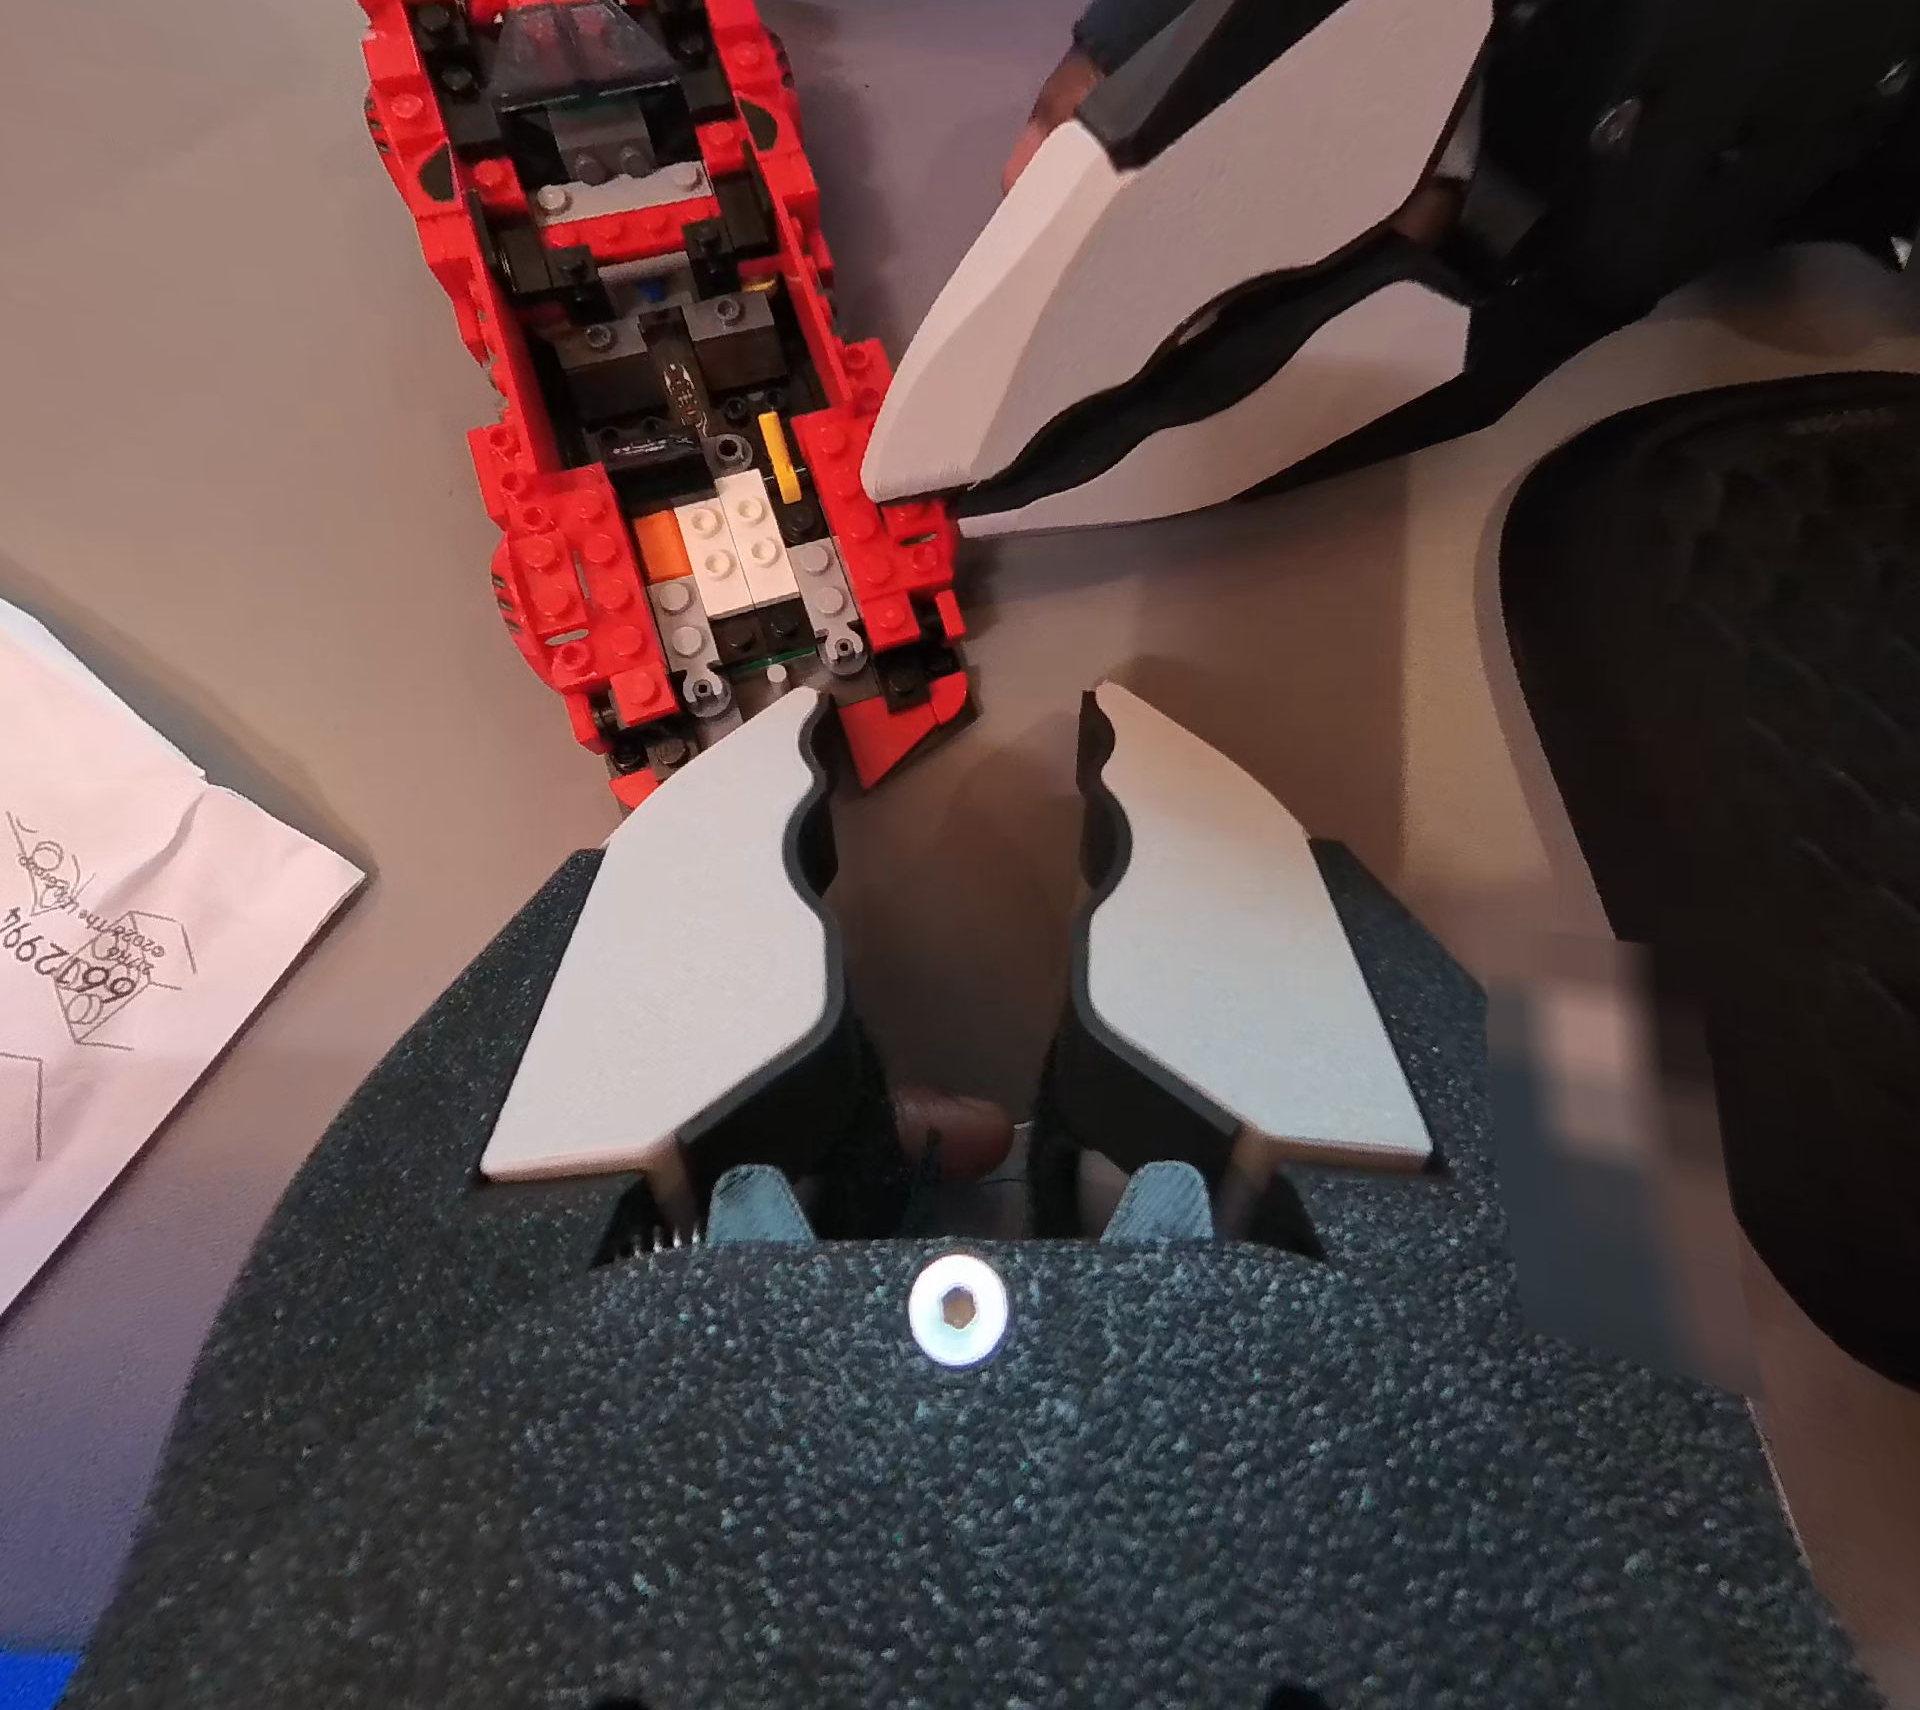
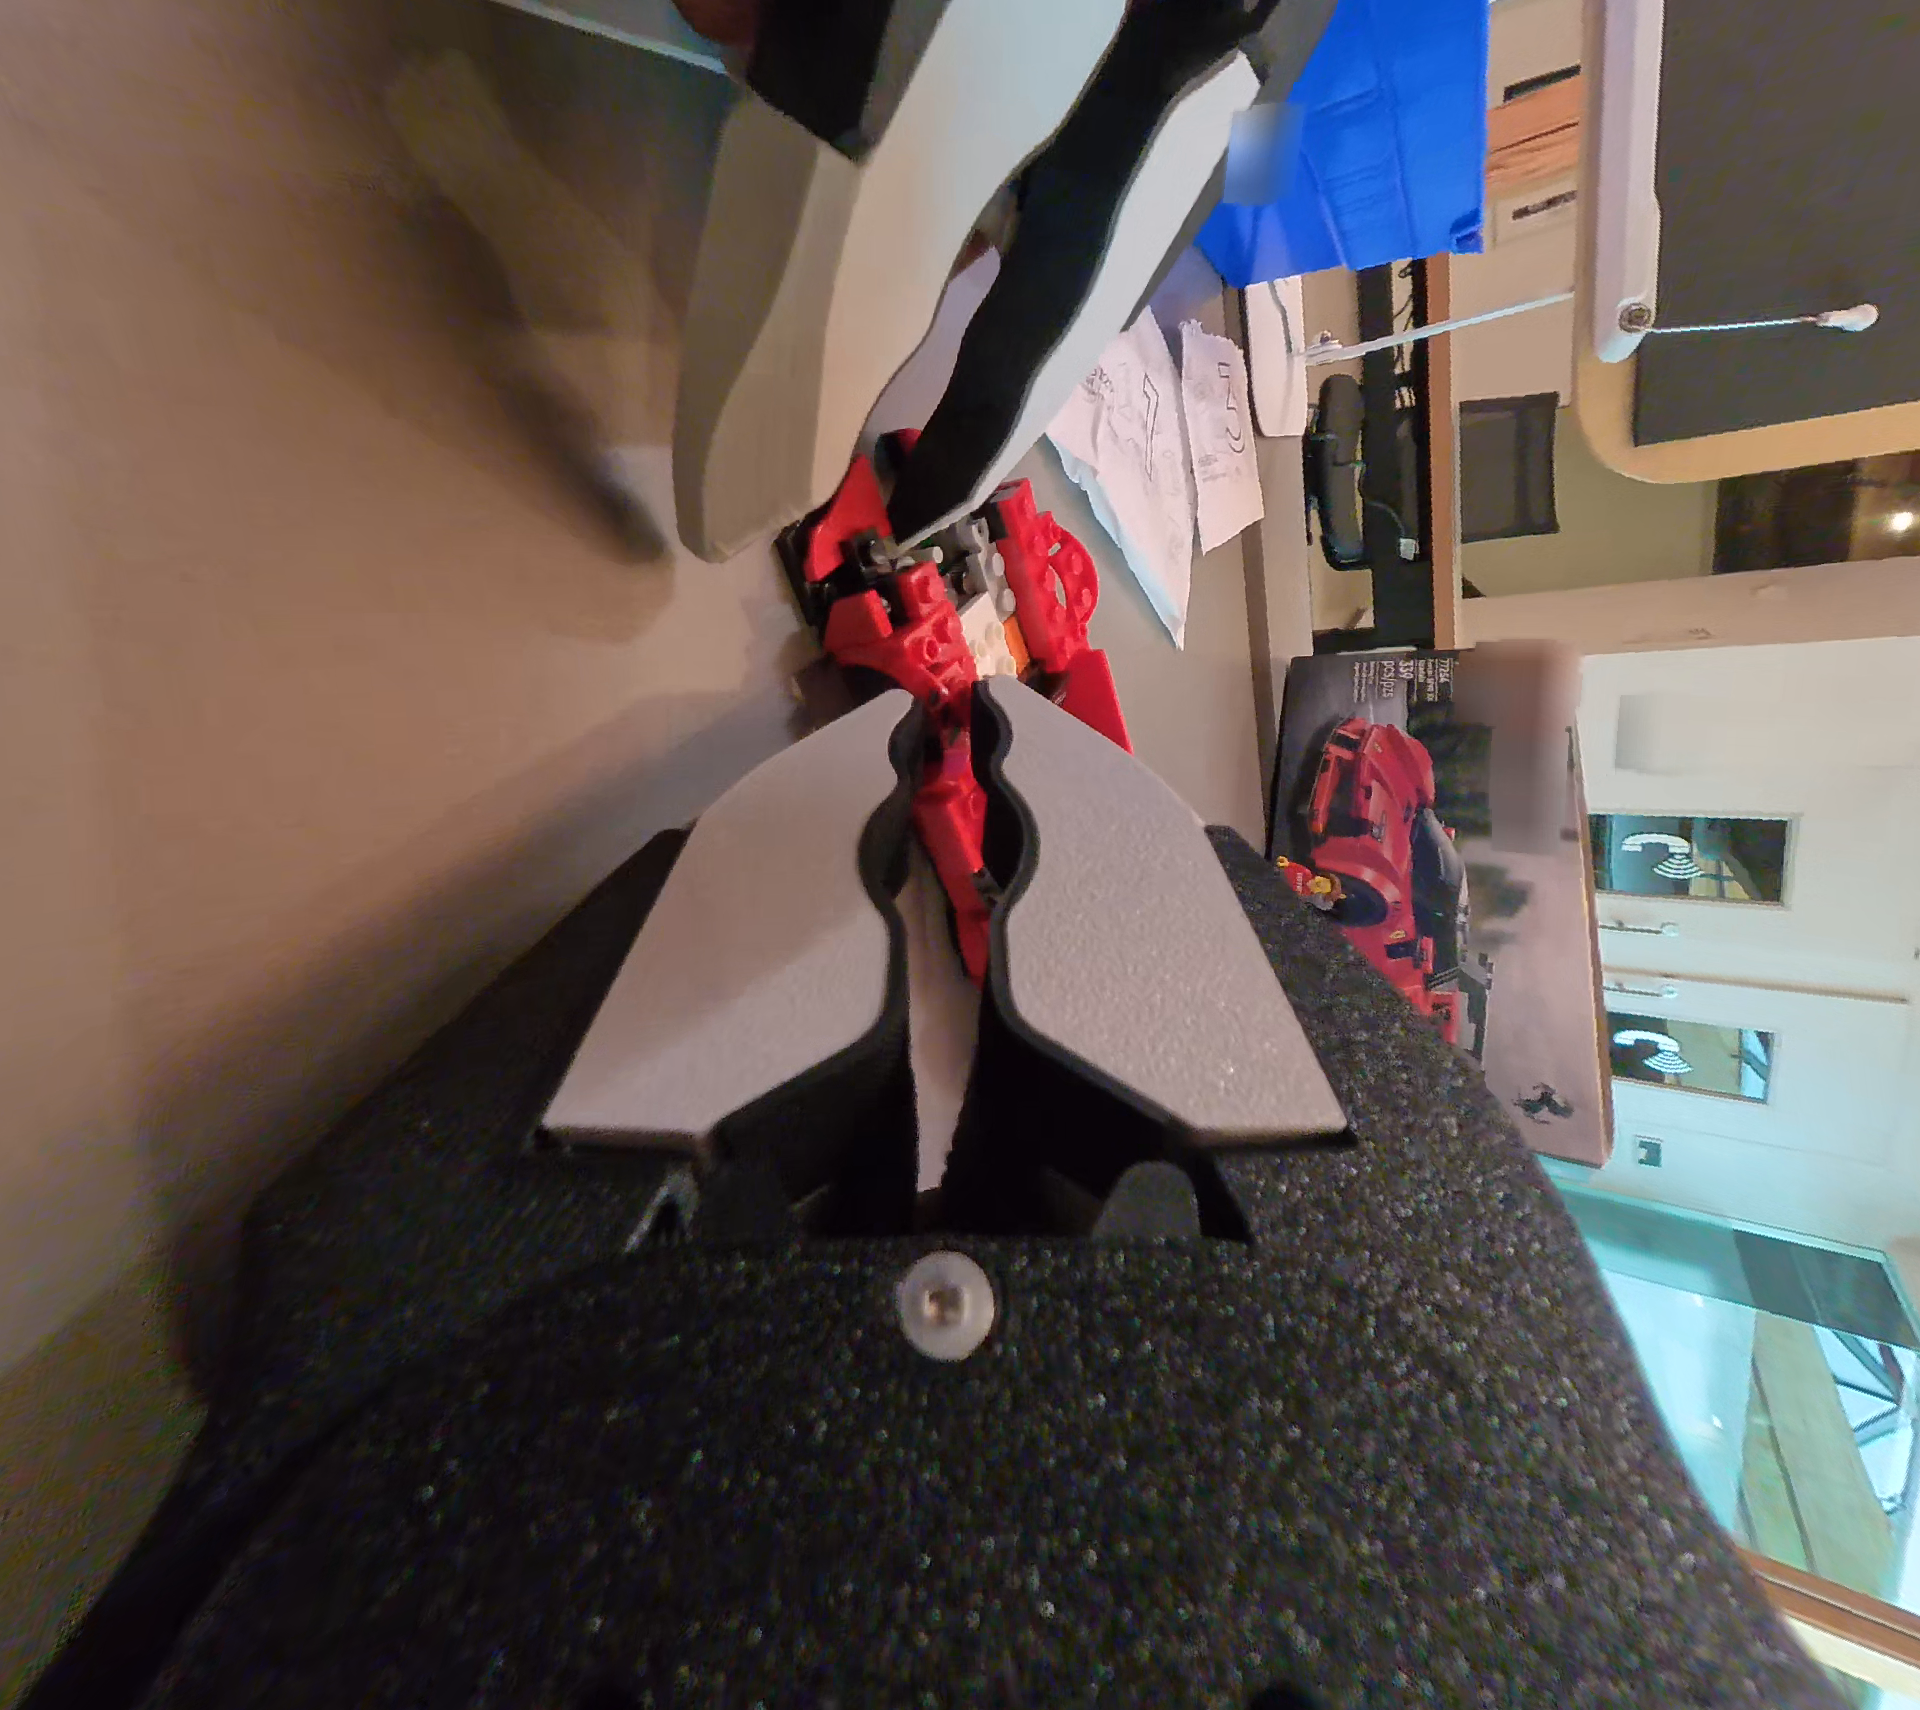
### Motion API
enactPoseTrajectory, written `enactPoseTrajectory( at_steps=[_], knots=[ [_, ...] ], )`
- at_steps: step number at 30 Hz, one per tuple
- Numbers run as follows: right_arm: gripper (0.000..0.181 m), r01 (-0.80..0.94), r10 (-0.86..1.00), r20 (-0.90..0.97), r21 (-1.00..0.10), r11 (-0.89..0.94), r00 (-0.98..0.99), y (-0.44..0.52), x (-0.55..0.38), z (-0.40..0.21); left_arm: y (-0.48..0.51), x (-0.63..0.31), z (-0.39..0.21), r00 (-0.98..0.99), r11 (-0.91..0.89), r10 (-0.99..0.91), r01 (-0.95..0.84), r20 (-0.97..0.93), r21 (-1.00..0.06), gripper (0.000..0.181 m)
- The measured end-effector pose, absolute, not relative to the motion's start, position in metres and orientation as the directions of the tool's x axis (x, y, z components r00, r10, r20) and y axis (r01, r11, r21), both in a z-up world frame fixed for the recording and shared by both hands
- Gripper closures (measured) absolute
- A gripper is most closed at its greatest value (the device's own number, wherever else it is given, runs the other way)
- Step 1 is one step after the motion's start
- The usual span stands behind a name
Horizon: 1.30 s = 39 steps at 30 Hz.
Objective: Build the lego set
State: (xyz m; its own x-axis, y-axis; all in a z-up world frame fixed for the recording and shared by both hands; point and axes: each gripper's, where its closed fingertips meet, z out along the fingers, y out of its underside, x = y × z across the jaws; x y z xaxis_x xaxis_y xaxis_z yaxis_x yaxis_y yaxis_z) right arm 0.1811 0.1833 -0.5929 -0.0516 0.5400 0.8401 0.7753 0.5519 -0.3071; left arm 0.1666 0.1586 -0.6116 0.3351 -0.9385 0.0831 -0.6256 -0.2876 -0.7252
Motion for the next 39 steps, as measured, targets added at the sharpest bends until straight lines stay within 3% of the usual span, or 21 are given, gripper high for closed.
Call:
enactPoseTrajectory(
  at_steps=[4,8,10,18,22,25,30,31,39],
  knots=[
    [0.173,0.775,0.547,0.836,-0.319,0.545,-0.042,0.183,0.180,-0.593,0.161,0.164,-0.608,0.340,-0.280,-0.938,-0.634,0.065,-0.721,0.142],
    [0.173,0.776,0.548,0.835,-0.319,0.544,-0.040,0.184,0.179,-0.593,0.175,0.166,-0.576,0.377,-0.222,-0.926,-0.530,0.007,-0.818,0.175],
    [0.173,0.772,0.551,0.834,-0.325,0.546,-0.038,0.184,0.179,-0.593,0.181,0.168,-0.576,0.385,-0.203,-0.923,-0.532,-0.021,-0.822,0.181],
    [0.172,0.765,0.558,0.829,-0.341,0.546,-0.028,0.184,0.178,-0.593,0.186,0.181,-0.591,0.332,-0.120,-0.938,-0.590,-0.104,-0.798,0.181],
    [0.172,0.745,0.623,0.782,-0.420,0.518,0.008,0.183,0.177,-0.593,0.186,0.181,-0.592,0.314,-0.135,-0.946,-0.601,-0.077,-0.788,0.181],
    [0.161,0.689,0.797,0.597,-0.615,0.384,0.089,0.180,0.180,-0.590,0.185,0.183,-0.592,0.302,-0.138,-0.951,-0.605,-0.066,-0.784,0.181],
    [0.174,0.423,0.918,0.215,-0.904,0.058,0.334,0.196,0.196,-0.544,0.185,0.183,-0.592,0.290,-0.130,-0.954,-0.618,-0.071,-0.776,0.181],
    [0.181,0.408,0.919,0.164,-0.913,0.004,0.358,0.199,0.196,-0.544,0.185,0.182,-0.593,0.289,-0.132,-0.955,-0.618,-0.068,-0.775,0.181],
    [0.181,0.602,0.938,-0.065,-0.751,-0.271,0.342,0.199,0.189,-0.582,0.185,0.182,-0.593,0.283,-0.140,-0.958,-0.618,-0.053,-0.774,0.181]
  ],
)
